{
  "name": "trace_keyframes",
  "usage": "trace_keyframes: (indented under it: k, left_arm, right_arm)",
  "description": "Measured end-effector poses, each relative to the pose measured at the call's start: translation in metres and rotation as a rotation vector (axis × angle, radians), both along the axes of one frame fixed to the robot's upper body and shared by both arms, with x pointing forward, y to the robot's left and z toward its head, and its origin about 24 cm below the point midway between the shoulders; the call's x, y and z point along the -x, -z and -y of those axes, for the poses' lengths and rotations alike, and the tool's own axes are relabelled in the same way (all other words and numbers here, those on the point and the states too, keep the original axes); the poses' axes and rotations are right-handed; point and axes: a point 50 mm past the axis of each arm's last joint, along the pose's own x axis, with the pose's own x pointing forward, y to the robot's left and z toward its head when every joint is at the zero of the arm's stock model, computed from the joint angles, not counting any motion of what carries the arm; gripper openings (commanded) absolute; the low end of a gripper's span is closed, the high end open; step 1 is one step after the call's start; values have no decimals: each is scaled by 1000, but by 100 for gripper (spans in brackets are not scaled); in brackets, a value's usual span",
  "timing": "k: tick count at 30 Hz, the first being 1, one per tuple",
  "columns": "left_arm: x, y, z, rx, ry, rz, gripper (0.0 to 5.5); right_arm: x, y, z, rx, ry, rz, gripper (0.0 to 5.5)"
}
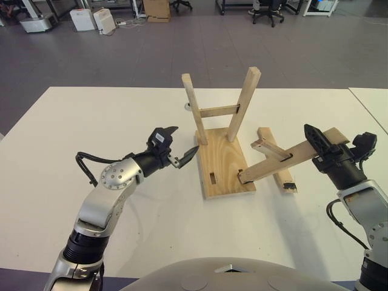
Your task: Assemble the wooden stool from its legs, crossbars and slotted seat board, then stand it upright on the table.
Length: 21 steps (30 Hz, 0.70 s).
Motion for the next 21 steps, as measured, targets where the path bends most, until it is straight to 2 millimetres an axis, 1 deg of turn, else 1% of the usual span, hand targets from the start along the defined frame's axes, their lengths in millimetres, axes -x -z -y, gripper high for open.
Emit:
trace_keyframes:
  k: [4, 9, 13, 16, 18, 21]
  left_arm:
    - [-2, 2, -2, 7, -19, -3, 457]
    - [-3, 2, -1, 22, -23, 8, 457]
    - [-4, 3, -1, 17, -41, 14, 457]
    - [-6, 4, -2, 21, -52, 18, 457]
    - [-6, 5, 0, 30, -55, 15, 457]
    - [-7, 6, 0, 31, -56, 13, 457]
  right_arm:
    - [-4, 1, -2, 43, 31, 4, 101]
    - [-12, -3, -4, 104, 60, 39, 101]
    - [-21, -13, -6, 221, 61, 73, 101]
    - [-29, -20, -13, 287, 32, 98, 101]
    - [-36, -22, -16, 303, 12, 112, 101]
    - [-46, -24, -14, 338, -12, 115, 101]
